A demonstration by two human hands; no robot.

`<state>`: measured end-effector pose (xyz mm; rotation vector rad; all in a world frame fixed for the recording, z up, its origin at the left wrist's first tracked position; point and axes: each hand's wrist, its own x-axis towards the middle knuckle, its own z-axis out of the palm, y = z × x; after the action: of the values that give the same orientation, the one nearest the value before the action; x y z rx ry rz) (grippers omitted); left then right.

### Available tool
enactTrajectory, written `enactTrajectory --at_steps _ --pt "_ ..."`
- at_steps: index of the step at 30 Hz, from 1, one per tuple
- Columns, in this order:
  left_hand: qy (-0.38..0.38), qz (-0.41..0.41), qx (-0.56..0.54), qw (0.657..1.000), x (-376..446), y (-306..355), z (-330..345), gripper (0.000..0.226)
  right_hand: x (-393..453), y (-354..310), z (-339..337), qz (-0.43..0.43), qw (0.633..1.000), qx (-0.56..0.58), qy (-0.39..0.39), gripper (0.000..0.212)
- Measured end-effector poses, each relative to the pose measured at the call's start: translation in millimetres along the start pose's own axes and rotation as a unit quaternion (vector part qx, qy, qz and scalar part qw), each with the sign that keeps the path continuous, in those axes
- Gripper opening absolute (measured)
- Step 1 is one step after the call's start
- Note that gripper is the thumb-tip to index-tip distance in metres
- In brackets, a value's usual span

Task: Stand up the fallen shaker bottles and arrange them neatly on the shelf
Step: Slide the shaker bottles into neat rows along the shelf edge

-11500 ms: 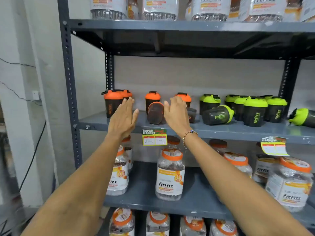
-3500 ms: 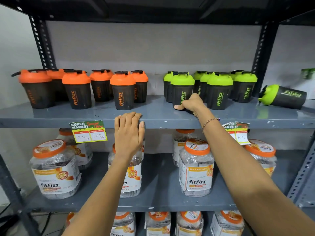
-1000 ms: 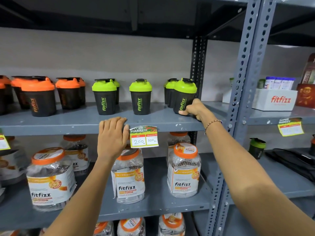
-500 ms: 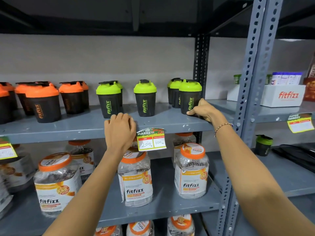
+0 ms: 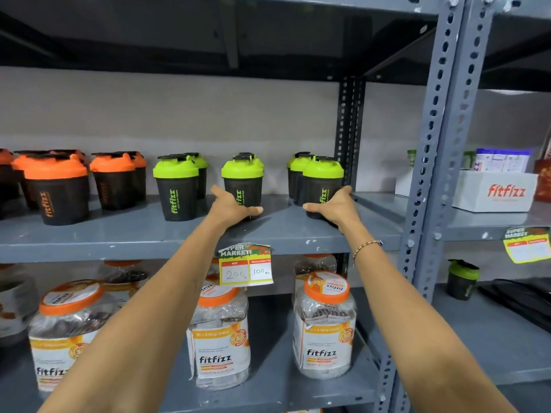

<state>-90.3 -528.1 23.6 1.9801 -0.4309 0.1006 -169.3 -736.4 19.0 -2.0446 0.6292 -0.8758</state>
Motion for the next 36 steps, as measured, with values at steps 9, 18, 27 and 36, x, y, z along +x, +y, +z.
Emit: enactTrajectory --at_steps 9,18,27,36 --pt "0.018 0.041 0.087 0.995 -1 -9 7 0.084 -5 -1 0 -0.051 0.992 -0.095 -0.066 0.090" --pt "0.005 0.032 0.118 0.993 -1 -11 8 0.075 -9 -1 -1 -0.043 0.993 -0.069 -0.080 0.084" --pt "0.006 0.032 0.156 0.987 2 -11 12 0.077 -11 -3 -2 -0.040 0.992 -0.078 -0.087 0.087" --pt "0.089 0.055 0.103 0.989 1 -19 3 0.075 -28 5 -5 -0.079 0.995 0.000 0.056 0.081"
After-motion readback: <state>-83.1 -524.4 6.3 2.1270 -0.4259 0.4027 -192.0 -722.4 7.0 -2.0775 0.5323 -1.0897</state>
